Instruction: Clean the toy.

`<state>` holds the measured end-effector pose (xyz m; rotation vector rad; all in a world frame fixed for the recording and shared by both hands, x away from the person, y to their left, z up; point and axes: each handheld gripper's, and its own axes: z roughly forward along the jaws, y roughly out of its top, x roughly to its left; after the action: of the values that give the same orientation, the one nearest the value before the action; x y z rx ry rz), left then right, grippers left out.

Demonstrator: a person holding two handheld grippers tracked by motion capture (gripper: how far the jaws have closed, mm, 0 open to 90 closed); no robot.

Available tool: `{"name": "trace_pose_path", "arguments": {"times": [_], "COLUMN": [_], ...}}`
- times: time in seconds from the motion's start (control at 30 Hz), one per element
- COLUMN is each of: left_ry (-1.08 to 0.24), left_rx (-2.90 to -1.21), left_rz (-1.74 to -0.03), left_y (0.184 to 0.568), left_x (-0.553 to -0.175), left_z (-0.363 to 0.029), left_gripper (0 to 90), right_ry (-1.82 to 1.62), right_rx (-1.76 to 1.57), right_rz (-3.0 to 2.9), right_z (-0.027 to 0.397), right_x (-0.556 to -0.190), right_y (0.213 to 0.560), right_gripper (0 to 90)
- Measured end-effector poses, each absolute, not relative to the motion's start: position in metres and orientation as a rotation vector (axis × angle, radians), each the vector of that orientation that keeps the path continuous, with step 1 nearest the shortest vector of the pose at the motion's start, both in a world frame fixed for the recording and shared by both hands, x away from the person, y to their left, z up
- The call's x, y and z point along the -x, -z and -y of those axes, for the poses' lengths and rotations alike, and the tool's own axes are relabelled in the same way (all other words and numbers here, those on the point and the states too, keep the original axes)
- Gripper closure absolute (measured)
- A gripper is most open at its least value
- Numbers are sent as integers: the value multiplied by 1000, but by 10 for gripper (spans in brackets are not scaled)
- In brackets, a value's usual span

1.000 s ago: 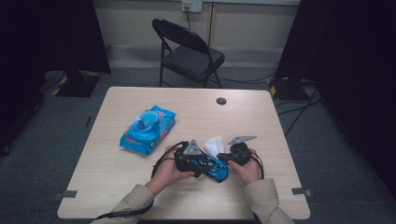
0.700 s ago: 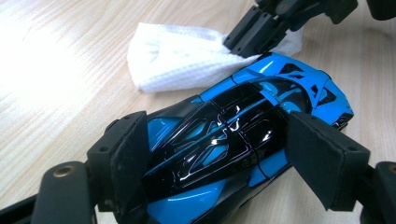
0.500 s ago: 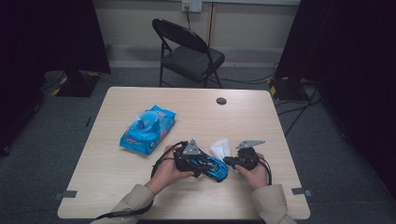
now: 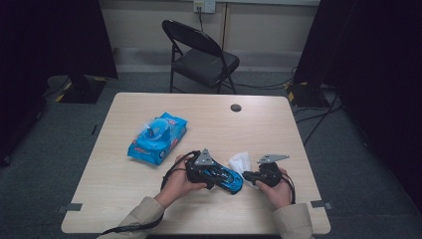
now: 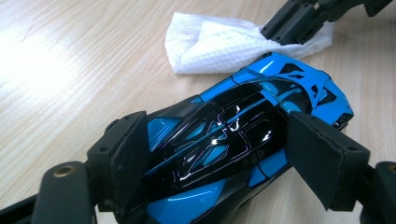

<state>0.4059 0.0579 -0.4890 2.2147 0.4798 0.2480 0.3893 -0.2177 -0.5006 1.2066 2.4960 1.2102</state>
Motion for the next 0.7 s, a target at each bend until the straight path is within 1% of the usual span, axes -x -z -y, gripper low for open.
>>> {"name": "trace_pose_path", "arguments": {"times": [0.3,0.4,0.57,0.7], "left_ry": [-248,-247,-246,-246], "left_rx": [-2212,-2213,-2215,-2215], "left_rz": [-483,-483,-483,-483], "left_y": [489,489,489,489], "left_x": [-406,-406,-406,-406], "left_z": [-58,-58,-58,-58], "left_gripper": [218,218,218,218], "right_ry": [-1209,-1271,-1355,-1355], "right_rx": [-1217,-1237,-1215,-1197], "right_rz": [-2497,-2471,-2421,-2407], "right_z": [222,224,223,216], "right_x": [-380,-379,-383,-390], "right_y": [499,495,477,467], "right_gripper": [842,844,844,842]}}
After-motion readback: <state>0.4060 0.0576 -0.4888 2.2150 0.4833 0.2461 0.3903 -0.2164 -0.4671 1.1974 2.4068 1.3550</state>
